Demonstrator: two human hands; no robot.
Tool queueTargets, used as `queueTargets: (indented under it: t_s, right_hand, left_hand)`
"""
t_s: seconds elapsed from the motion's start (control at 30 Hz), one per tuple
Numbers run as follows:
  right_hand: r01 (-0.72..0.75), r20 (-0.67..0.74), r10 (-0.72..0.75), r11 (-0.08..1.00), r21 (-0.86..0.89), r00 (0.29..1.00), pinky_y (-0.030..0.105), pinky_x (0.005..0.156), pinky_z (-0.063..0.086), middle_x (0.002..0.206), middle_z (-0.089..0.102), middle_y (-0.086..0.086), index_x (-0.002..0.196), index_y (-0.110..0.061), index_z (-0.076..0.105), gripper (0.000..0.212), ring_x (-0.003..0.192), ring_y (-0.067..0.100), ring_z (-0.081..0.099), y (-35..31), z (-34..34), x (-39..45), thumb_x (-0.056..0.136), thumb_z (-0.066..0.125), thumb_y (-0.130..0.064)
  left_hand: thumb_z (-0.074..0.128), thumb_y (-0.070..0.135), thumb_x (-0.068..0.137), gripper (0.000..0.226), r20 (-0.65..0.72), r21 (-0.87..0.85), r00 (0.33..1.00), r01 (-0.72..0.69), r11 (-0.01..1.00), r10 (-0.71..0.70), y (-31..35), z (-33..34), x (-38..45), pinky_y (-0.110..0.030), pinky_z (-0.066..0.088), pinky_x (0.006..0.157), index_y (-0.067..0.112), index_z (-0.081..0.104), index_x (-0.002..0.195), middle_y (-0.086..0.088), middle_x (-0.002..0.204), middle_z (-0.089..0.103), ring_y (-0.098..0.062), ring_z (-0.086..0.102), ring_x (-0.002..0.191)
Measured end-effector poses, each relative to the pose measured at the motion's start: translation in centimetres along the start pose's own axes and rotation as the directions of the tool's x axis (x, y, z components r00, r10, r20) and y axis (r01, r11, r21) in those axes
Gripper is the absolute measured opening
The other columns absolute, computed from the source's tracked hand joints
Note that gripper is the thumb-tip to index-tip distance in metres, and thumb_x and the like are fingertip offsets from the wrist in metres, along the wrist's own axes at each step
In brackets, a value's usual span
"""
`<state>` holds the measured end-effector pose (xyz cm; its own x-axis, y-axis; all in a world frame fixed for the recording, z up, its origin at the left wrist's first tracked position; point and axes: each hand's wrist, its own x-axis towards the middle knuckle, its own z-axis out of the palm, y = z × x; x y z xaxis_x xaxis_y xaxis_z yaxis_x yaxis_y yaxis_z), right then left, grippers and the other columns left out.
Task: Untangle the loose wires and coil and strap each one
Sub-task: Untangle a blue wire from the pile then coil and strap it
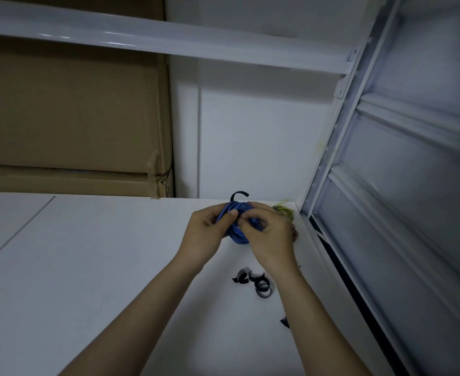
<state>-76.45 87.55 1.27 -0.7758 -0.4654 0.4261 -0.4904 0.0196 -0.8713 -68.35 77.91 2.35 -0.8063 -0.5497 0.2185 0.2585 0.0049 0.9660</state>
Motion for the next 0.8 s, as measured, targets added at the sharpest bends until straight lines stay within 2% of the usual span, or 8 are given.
queueTargets:
  t_s: [0.03, 0.13, 0.2, 0.37, 0.5, 0.6, 0.7, 0.8]
  right_hand:
    - [-0.022, 0.034, 0.021, 1.0, 0.022, 0.999, 0.027, 0.088, 0.052, 0.109, 0.066, -0.001, 0.079, -0.016, 0.069, 0.017, 0.1, 0.011, 0.061, -0.2, -0.1, 0.1, 0.082, 0.068, 0.0]
    - [-0.029, 0.121, 0.02, 0.997, 0.07, 0.992, 0.016, 0.092, 0.046, 0.113, 0.059, -0.01, 0.078, -0.026, 0.064, 0.024, 0.104, -0.003, 0.056, -0.7, -0.5, 0.4, 0.085, 0.065, -0.002]
    - [-0.005, 0.143, -0.009, 0.995, 0.102, 0.99, 0.018, 0.093, 0.045, 0.115, 0.055, -0.011, 0.08, -0.027, 0.061, 0.027, 0.106, -0.004, 0.053, -0.8, -0.6, 0.4, 0.086, 0.063, -0.001]
    - [0.129, 0.057, -0.131, 0.991, 0.042, 0.99, 0.019, 0.092, 0.042, 0.109, 0.05, -0.005, 0.085, -0.023, 0.057, 0.026, 0.11, 0.019, 0.05, -0.6, -0.4, 0.3, 0.087, 0.059, 0.003]
    - [0.193, 0.047, -0.199, 0.974, 0.12, 0.979, 0.014, 0.082, 0.046, 0.105, 0.055, 0.005, 0.088, -0.01, 0.053, 0.02, 0.096, 0.011, 0.057, -0.6, -0.8, 0.3, 0.089, 0.053, 0.01]
    - [0.164, 0.033, -0.174, 0.966, 0.201, 0.984, 0.015, 0.081, 0.048, 0.107, 0.062, 0.003, 0.089, -0.013, 0.052, 0.022, 0.096, 0.007, 0.061, -1.0, -0.4, -0.1, 0.092, 0.048, 0.009]
    - [0.169, 0.01, -0.176, 0.961, 0.221, 0.984, 0.019, 0.081, 0.051, 0.098, 0.065, -0.005, 0.091, -0.018, 0.053, 0.025, 0.093, 0.006, 0.065, -1.1, -0.3, -0.3, 0.094, 0.047, 0.006]
    - [0.248, 0.0, -0.252, 0.952, 0.176, 0.968, 0.023, 0.081, 0.052, 0.096, 0.065, -0.005, 0.094, -0.028, 0.052, 0.03, 0.094, 0.009, 0.064, -1.2, -0.7, -0.4, 0.093, 0.045, 0.001]
  left_hand:
    - [0.054, 0.006, 0.096, 0.02, -0.003, -0.011, 1.0, 0.008, 1.0, -0.008, 0.0, -0.2, 0.0, -0.015, 0.053, 0.069, 0.012, 0.072, 0.102, 0.001, 0.085, 0.076, -0.01, 0.071, 0.081]
    - [0.052, 0.006, 0.097, 0.02, -0.004, -0.032, 0.999, 0.038, 0.999, -0.038, 0.3, -0.6, 0.4, -0.016, 0.053, 0.068, 0.011, 0.071, 0.102, 0.0, 0.083, 0.075, -0.01, 0.071, 0.079]
    - [0.05, 0.007, 0.098, 0.022, -0.009, -0.019, 0.998, 0.06, 0.998, -0.06, 0.5, -0.7, 0.5, -0.016, 0.053, 0.066, 0.007, 0.07, 0.107, 0.001, 0.08, 0.075, -0.008, 0.071, 0.077]
    - [0.047, 0.007, 0.099, 0.026, 0.006, 0.007, 0.999, 0.046, 0.999, -0.046, 0.4, -0.3, 0.1, -0.019, 0.053, 0.069, 0.015, 0.07, 0.105, 0.0, 0.086, 0.075, -0.011, 0.071, 0.08]
    - [0.046, 0.007, 0.1, 0.027, 0.037, 0.073, 0.999, 0.011, 0.997, -0.014, 0.5, -0.1, -0.4, -0.014, 0.05, 0.069, 0.016, 0.07, 0.109, 0.008, 0.087, 0.075, -0.001, 0.067, 0.075]
    - [0.047, 0.007, 0.099, 0.029, 0.025, 0.069, 1.0, -0.003, 0.998, 0.001, 0.8, 0.1, -0.5, -0.013, 0.05, 0.07, 0.024, 0.07, 0.105, 0.008, 0.089, 0.075, -0.002, 0.068, 0.078]
    - [0.048, 0.008, 0.099, 0.026, 0.037, -0.014, 0.998, 0.042, 0.999, -0.042, 1.0, 0.0, -0.5, -0.016, 0.052, 0.07, 0.018, 0.071, 0.106, 0.002, 0.091, 0.076, -0.006, 0.07, 0.079]
    - [0.047, 0.011, 0.099, 0.025, 0.125, -0.109, 0.988, 0.11, 0.988, -0.096, 1.2, -0.5, -0.5, -0.016, 0.052, 0.071, 0.011, 0.069, 0.11, 0.002, 0.086, 0.075, -0.008, 0.07, 0.08]
